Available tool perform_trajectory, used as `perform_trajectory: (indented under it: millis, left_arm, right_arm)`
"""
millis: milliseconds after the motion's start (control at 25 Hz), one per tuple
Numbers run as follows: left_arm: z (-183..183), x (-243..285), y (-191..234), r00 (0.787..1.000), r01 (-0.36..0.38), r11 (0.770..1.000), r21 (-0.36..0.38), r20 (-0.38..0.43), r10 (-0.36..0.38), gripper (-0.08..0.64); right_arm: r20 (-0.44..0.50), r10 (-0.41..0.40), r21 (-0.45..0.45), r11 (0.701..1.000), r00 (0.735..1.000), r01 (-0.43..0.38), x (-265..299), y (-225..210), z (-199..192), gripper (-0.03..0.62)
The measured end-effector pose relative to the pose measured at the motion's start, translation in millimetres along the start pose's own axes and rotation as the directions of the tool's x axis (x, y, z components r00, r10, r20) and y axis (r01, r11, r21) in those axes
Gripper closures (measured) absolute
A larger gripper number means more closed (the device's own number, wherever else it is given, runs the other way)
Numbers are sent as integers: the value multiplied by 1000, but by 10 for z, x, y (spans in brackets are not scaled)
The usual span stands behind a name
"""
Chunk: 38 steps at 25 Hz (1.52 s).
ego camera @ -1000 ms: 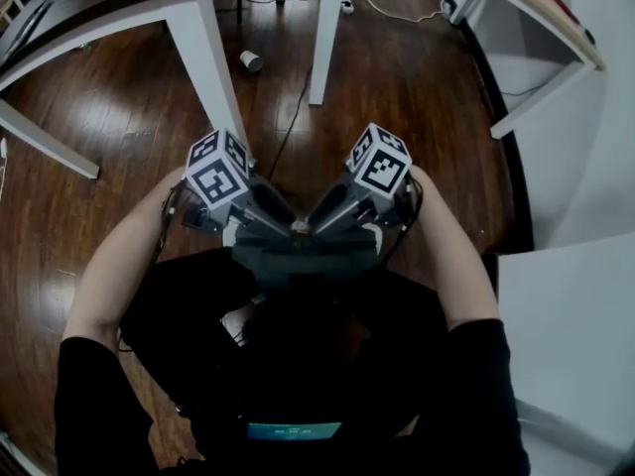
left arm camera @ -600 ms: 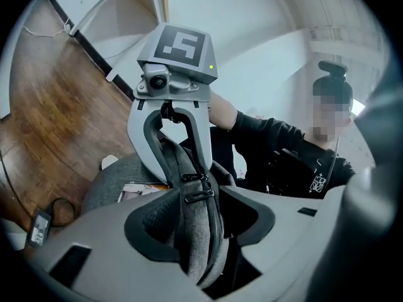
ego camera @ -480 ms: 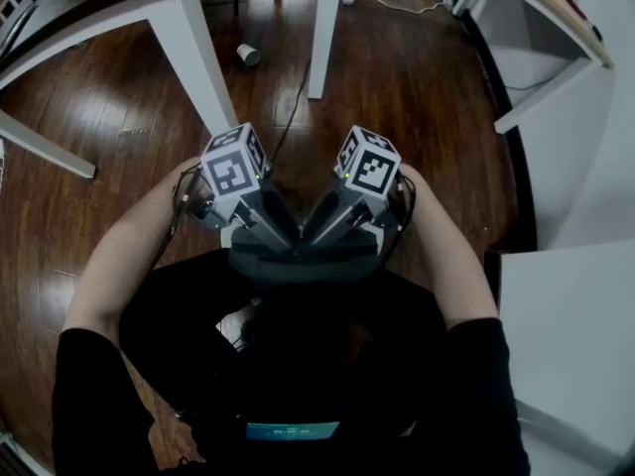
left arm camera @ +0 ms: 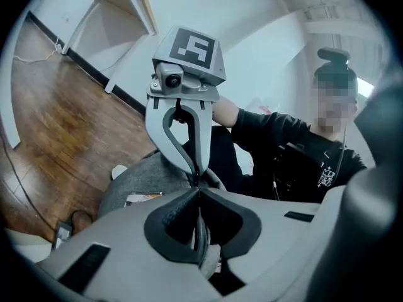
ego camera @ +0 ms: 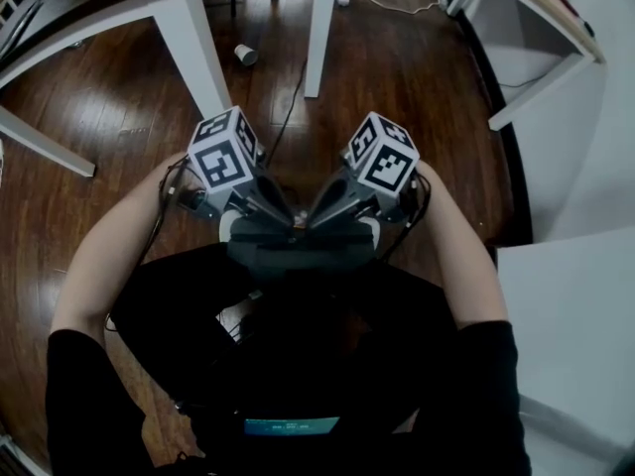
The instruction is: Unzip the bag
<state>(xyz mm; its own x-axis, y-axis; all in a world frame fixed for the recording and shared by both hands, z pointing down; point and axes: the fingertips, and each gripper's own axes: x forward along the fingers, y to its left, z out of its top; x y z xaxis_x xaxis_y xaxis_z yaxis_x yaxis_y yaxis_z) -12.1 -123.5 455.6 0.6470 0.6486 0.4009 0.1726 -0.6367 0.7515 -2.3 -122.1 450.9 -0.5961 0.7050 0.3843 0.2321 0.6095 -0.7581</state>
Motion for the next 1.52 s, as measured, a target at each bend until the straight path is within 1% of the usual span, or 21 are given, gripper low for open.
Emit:
perform_trajectory:
  millis: [80, 120, 200, 280, 320, 360, 440, 520, 560, 640, 720, 800, 840, 920, 1000, 1080, 1280, 1400, 1520]
  left_arm:
    - [21, -13, -29, 996, -87, 996, 12, 25, 86, 552]
    - [27, -28, -35, 990, -137, 990, 16, 46, 136, 554]
    - [27, -68, -46, 965, -241, 970, 11, 107, 238, 552]
    - [10, -107, -48, 927, -332, 943, -28, 177, 332, 552]
    - [2, -121, -48, 904, -368, 928, -60, 209, 372, 552]
    - [-3, -131, -52, 881, -397, 913, -95, 237, 409, 552]
    - [-3, -148, -58, 834, -438, 882, -171, 289, 470, 552]
    - [6, -181, -50, 786, -451, 857, -250, 345, 514, 552]
    - [2, -205, -37, 762, -446, 846, -291, 373, 530, 552]
    - [-25, -256, -11, 715, -417, 826, -379, 424, 556, 552]
    - [-40, -301, -1, 662, -376, 804, -460, 474, 580, 554]
    - [-44, -335, 1, 610, -349, 784, -514, 510, 606, 554]
    - [-55, -343, 5, 587, -344, 775, -530, 523, 618, 554]
    - [-94, -363, 21, 550, -349, 762, -546, 539, 638, 554]
    - [-112, -407, 36, 525, -378, 751, -542, 543, 656, 554]
    - [-113, -445, 41, 509, -406, 743, -533, 543, 668, 555]
    - [-202, -503, 14, 474, -433, 721, -541, 544, 693, 555]
    - [-326, -555, 9, 458, -428, 708, -562, 541, 705, 555]
    - [-450, -644, 1, 435, -428, 693, -580, 540, 720, 555]
  right_arm:
    - [23, -83, -10, 996, 996, 84, -12, 20, -9, 574]
    - [47, -132, -9, 991, 990, 133, -30, 17, -6, 574]
    - [113, -231, 3, 973, 966, 233, -77, 8, 17, 575]
    - [181, -328, 31, 944, 927, 328, -108, 23, 37, 577]
    - [211, -377, 58, 926, 902, 373, -118, 33, 38, 577]
    - [241, -424, 98, 906, 873, 413, -126, 40, 33, 577]
    - [303, -505, 196, 863, 808, 466, -153, 34, 13, 578]
    - [356, -562, 281, 827, 747, 488, -204, 19, -7, 580]
    - [376, -581, 311, 813, 722, 492, -225, 16, -15, 580]
    - [412, -617, 347, 787, 670, 511, -250, 26, -20, 580]
    - [447, -665, 375, 746, 598, 550, -278, 49, -18, 580]
    - [473, -708, 405, 704, 525, 583, -301, 65, -22, 580]
    - [482, -722, 420, 688, 497, 592, -301, 65, -30, 580]
    - [493, -740, 444, 666, 457, 599, -306, 48, -70, 581]
    - [499, -755, 461, 647, 426, 607, -357, 25, -128, 581]
    - [499, -767, 471, 630, 402, 617, -412, 15, -173, 581]
    - [512, -781, 509, 611, 358, 606, -466, 23, -278, 581]
    - [519, -787, 541, 604, 333, 586, -519, 52, -389, 581]
    - [520, -798, 568, 590, 306, 573, -592, 67, -483, 583]
